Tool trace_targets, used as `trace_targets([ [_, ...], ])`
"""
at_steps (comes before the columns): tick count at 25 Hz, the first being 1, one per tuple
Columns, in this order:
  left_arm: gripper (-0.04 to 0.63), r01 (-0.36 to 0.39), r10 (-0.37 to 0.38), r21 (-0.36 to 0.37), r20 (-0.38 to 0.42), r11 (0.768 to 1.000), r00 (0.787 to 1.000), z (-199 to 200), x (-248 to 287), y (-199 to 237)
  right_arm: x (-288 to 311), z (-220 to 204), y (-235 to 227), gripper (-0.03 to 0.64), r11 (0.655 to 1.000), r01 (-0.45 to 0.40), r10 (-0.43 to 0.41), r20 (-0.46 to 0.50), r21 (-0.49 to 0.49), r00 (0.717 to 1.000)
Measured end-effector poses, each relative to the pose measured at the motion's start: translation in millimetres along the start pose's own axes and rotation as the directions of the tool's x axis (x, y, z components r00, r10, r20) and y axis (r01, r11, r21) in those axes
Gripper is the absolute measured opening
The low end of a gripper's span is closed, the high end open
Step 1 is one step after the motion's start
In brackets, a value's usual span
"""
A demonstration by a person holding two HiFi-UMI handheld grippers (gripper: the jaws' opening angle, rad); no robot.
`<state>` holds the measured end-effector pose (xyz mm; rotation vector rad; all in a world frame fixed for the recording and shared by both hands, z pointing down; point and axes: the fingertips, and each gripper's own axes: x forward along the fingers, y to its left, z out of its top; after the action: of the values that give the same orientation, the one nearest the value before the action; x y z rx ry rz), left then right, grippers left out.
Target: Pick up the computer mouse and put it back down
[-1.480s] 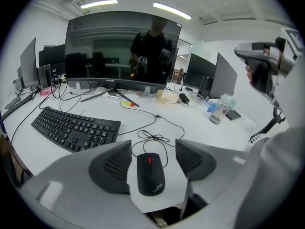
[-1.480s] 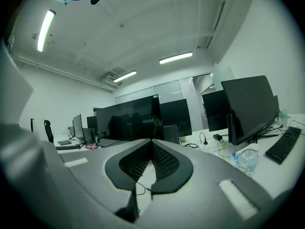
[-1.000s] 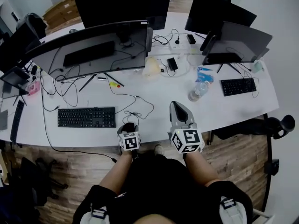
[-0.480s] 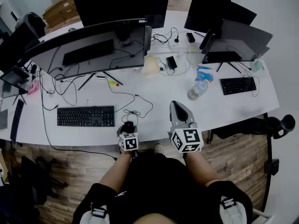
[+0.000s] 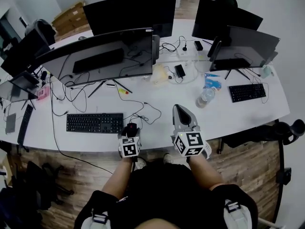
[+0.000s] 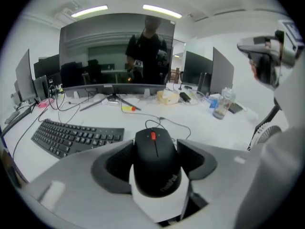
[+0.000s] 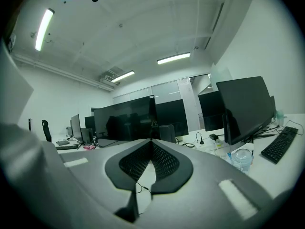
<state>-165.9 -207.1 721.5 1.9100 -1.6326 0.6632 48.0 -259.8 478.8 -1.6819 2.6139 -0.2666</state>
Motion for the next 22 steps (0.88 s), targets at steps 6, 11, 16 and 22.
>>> trace_targets([
  [6, 0.330, 0.002, -0.002, 0.002, 0.171, 1.000, 0.985, 63.1, -48.4, 4.1, 5.3, 5.8, 12.0, -0.002, 1.000, -0.027, 0.027, 0.029, 0.015, 0.999],
  [11, 0.330, 0.008, -0.010, 0.007, 0.281, 1.000, 0.960, 103.3, -92.3, 4.4, 8.0, 5.9, 21.7, -0.002, 0.999, -0.047, 0.046, 0.041, 0.021, 0.998],
  [16, 0.330, 0.019, -0.019, 0.004, 0.356, 1.000, 0.934, 130.3, -129.1, 1.6, 15.0, -4.5, 30.2, -0.002, 0.999, -0.044, 0.044, 0.038, 0.018, 0.998],
  [22, 0.330, -0.004, 0.001, 0.006, 0.394, 1.000, 0.919, 139.1, -147.6, 3.9, 20.2, -17.0, 38.3, -0.002, 0.998, -0.056, 0.056, 0.013, 0.020, 0.998],
])
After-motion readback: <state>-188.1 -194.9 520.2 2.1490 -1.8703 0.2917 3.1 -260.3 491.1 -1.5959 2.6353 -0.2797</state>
